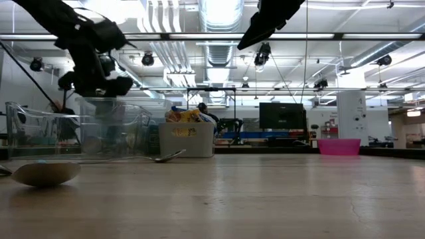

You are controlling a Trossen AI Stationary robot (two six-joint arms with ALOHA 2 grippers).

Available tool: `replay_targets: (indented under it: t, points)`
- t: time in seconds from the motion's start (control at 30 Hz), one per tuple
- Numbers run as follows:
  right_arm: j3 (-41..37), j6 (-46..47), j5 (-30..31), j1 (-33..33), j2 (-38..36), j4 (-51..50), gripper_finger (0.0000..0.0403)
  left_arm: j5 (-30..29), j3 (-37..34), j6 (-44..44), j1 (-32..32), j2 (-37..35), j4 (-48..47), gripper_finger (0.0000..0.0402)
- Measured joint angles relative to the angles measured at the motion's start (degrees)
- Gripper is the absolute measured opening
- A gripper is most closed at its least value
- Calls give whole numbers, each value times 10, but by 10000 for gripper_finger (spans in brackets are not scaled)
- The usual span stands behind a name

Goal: Pick & Place Food Item
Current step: Put the red seasoning can into the white bin

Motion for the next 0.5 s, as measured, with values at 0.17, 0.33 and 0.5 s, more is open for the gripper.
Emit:
replay_targets:
  t: [0.17, 0.33, 0.5]
  points:
    - [0, 0, 0, 0, 0, 0, 384, 7, 7, 6, 1, 46, 24, 212]
    - [0, 0, 0, 0, 0, 0, 384, 11, 14, -1, 1, 47, 21, 250]
    - [0, 0, 0, 0, 0, 0, 384, 12, 15, -20, 1, 41, 19, 260]
